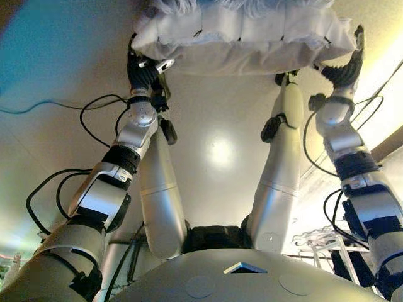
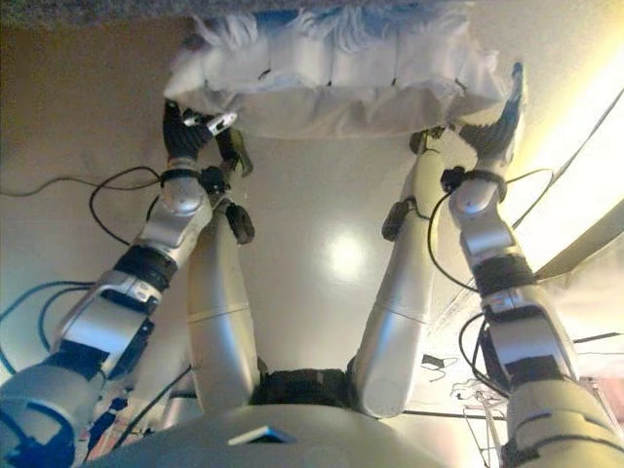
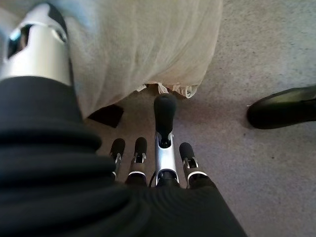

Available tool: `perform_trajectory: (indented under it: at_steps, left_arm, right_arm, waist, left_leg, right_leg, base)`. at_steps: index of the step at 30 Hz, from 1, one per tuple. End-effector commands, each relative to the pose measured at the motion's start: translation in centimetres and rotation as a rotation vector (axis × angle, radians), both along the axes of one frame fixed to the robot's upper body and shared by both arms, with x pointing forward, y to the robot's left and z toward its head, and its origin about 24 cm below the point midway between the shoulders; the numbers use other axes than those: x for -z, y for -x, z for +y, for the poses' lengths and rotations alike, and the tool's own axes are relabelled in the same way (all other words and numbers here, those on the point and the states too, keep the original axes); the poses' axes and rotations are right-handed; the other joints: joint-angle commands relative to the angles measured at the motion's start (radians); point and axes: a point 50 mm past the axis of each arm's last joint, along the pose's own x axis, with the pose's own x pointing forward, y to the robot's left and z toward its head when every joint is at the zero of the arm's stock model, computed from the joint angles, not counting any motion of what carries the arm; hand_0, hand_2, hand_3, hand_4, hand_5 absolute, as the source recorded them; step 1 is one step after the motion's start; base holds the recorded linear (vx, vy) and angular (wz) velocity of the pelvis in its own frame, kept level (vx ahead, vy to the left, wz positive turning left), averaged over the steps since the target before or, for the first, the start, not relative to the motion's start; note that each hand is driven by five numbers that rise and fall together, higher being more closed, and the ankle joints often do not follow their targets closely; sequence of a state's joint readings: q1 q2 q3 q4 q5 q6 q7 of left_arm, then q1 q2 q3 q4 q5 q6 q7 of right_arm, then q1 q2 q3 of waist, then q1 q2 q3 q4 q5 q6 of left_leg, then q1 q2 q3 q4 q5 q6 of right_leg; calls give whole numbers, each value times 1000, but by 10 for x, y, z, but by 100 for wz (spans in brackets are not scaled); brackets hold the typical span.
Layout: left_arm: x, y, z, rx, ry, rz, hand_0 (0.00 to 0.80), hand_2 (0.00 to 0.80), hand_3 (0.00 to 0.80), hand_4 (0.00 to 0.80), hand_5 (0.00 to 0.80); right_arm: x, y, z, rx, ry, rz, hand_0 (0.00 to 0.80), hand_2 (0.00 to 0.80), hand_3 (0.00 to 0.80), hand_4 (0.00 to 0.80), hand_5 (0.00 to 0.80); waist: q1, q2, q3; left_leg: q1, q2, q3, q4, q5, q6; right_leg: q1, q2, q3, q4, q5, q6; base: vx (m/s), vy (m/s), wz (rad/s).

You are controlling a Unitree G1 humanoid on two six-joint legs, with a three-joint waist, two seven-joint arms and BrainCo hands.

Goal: Pick up the cushion and take it to the sofa

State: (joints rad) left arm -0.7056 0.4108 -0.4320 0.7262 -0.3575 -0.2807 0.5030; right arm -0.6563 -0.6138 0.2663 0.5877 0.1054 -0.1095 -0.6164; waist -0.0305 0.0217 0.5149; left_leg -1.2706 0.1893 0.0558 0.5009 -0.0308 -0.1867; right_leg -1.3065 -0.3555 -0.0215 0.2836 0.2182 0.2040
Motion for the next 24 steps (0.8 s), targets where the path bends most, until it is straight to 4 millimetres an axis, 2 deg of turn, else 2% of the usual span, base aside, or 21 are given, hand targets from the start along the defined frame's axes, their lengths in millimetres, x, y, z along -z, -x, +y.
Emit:
perform_trajectory:
  at_steps: [1, 7, 9, 10, 11, 12, 13, 14, 15, 16, 17, 18, 21, 24]
  left_arm:
    - [-20, 1, 12, -14, -78, -96, 0, 0, 0, 0, 0]
    - [-47, -5, 15, -8, -142, -158, 0, 0, 0, 0, 0]
    - [-57, -7, 12, 22, -135, -189, 0, 0, 0, 0, 0]
    - [-69, -4, 1, 172, -106, -275, 0, 0, 0, 0, 0]
    - [-80, -12, 25, 86, -128, -220, 0, 0, 0, 0, 0]
    - [-96, -14, 22, 210, -126, -304, 0, 0, 0, 0, 0]
    - [-100, -17, 17, 282, -117, -292, 63, 63, 63, 63, 63]
    - [-100, -20, -2, 443, -108, -262, 571, 571, 571, 571, 571]
    - [-98, -19, -17, 555, -118, -247, 800, 800, 800, 800, 800]
    - [-94, -17, -32, 653, -127, -224, 800, 800, 800, 800, 800]
    - [-89, -14, -47, 736, -125, -203, 800, 800, 800, 800, 800]
    - [-85, -11, -56, 784, -118, -187, 800, 800, 800, 800, 800]
    - [-81, -1, -76, 886, -33, -189, 800, 800, 800, 800, 800]
    - [-81, 9, -86, 922, 54, -209, 800, 800, 800, 800, 800]
  right_arm:
    - [-31, 6, -2, -66, 164, -99, 0, 0, 0, 0, 0]
    - [-63, -2, 9, -118, 240, -162, 0, 0, 0, 0, 0]
    - [-74, -6, 18, -191, 262, -159, 0, 0, 0, 0, 0]
    - [-78, -7, 24, -234, 278, -162, 0, 0, 0, 0, 0]
    - [-80, -8, 29, -297, 308, -150, 0, 0, 0, 0, 0]
    - [-84, -11, 33, -354, 325, -140, 0, 0, 0, 0, 0]
    - [-86, -13, 38, -409, 337, -141, 0, 0, 0, 0, 0]
    - [-86, -14, 52, -533, 323, -134, 0, 0, 0, 0, 0]
    - [-87, -15, 64, -621, 301, -128, 0, 0, 0, 0, 0]
    - [-90, -14, 74, -704, 279, -122, 0, 0, 0, 0, 0]
    - [-93, -11, 87, -795, 261, -113, 270, 270, 270, 270, 270]
    - [-94, -9, 95, -858, 247, -110, 797, 797, 797, 797, 797]
    - [-97, 1, 111, -1009, 187, -96, 800, 800, 800, 800, 800]
    - [-96, 7, 113, -1043, 142, -126, 800, 800, 800, 800, 800]
  waist:
    - [-1, 61, 5]
    - [14, 61, 5]
    - [18, 64, 5]
    - [21, 67, 5]
    - [13, 77, 5]
    - [5, 83, 5]
    - [-1, 83, 5]
    - [-6, 78, 5]
    - [-6, 73, 5]
    - [-4, 70, 5]
    - [-3, 66, 5]
    - [-2, 62, 5]
    - [1, 48, 5]
    - [5, 39, 5]
  left_leg:
    - [-90, -13, -31, -102, 102, 48]
    - [-145, -8, -48, -87, 97, 41]
    - [-162, -7, -53, -85, 99, 38]
    - [-173, -6, -54, -83, 100, 37]
    - [-174, 0, -46, -93, 111, 28]
    - [-168, 3, -33, -88, 107, 24]
    - [-169, 7, -28, -83, 104, 24]
    - [-175, 9, -32, -75, 99, 24]
    - [-178, 11, -33, -79, 100, 25]
    - [-179, 8, -33, -85, 100, 26]
    - [-178, 5, -35, -96, 104, 27]
    - [-177, 5, -37, -99, 106, 28]
    - [-170, 1, -46, -97, 108, 31]
    - [-147, -4, -58, -93, 110, 35]
  right_leg:
    - [-22, -8, 30, 142, -140, 45]
    - [-69, -16, 23, 153, -142, 51]
    - [-86, -16, 26, 158, -141, 53]
    - [-97, -18, 28, 162, -142, 54]
    - [-111, -13, 39, 183, -150, 53]
    - [-118, -15, 47, 188, -152, 52]
    - [-124, -14, 53, 193, -154, 50]
    - [-129, -15, 54, 195, -156, 48]
    - [-128, -16, 49, 191, -155, 50]
    - [-126, -19, 41, 178, -151, 50]
    - [-123, -18, 35, 163, -143, 51]
    - [-120, -20, 29, 157, -138, 53]
    - [-104, -20, 19, 153, -135, 54]
    - [-76, -24, 10, 152, -135, 53]
  base:
    - [13, -23, 10]
    - [9, -31, 3]
    - [9, -17, 4]
    - [11, 79, 3]
    - [2, 143, 3]
    - [-5, 180, 7]
    - [-15, 86, 7]
    - [-11, 14, 3]
    - [-7, -38, -3]
    - [-3, -55, -4]
    - [-5, -71, -1]
    - [-6, -90, 1]
    - [-14, -117, 1]
    - [-29, -129, 2]
